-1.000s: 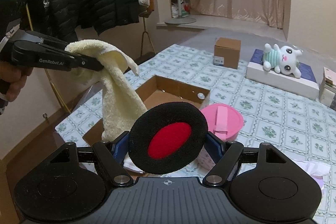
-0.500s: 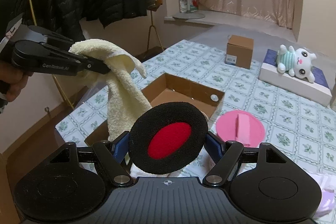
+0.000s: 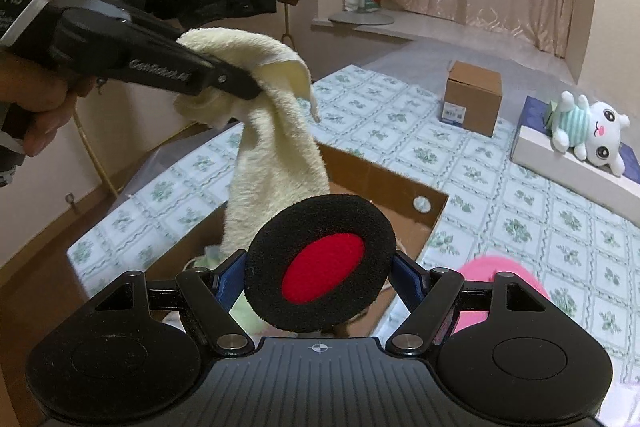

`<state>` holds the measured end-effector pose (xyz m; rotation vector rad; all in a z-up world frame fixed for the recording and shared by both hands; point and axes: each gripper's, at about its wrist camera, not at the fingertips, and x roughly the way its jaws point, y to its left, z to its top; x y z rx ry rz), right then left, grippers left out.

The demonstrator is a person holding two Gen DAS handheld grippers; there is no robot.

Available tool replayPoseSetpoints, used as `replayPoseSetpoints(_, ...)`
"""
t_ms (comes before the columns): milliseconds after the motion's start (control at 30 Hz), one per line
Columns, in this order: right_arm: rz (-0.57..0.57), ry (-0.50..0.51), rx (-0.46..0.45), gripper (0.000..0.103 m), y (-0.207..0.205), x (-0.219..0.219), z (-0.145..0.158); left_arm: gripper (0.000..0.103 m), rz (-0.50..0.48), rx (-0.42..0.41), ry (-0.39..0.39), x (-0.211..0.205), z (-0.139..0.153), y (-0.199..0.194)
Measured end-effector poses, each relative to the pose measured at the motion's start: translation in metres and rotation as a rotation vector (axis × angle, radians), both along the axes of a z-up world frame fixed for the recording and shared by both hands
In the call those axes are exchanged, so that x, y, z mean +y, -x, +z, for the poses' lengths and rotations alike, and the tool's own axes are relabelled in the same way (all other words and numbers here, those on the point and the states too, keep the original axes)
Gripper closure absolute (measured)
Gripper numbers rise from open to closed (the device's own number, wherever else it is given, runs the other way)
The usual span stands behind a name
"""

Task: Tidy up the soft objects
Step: 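Lower the cream towel into the box and open the left tool while the right tool drops the pad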

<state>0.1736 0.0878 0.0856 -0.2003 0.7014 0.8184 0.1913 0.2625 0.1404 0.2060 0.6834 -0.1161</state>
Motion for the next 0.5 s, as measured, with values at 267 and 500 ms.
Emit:
replayPoseSetpoints(267,0.006,0.04,-0.001,0.028,-0.019,0.016,-0.024,0.085,-0.13,0.198,0.032,-0.003,-0.068,-0.037)
replayPoseSetpoints(500,0.022,0.064,0.001,0.028,-0.027,0.024,-0.042,0.062,-0.061,0.248,0.103,0.022,-0.101,-0.044)
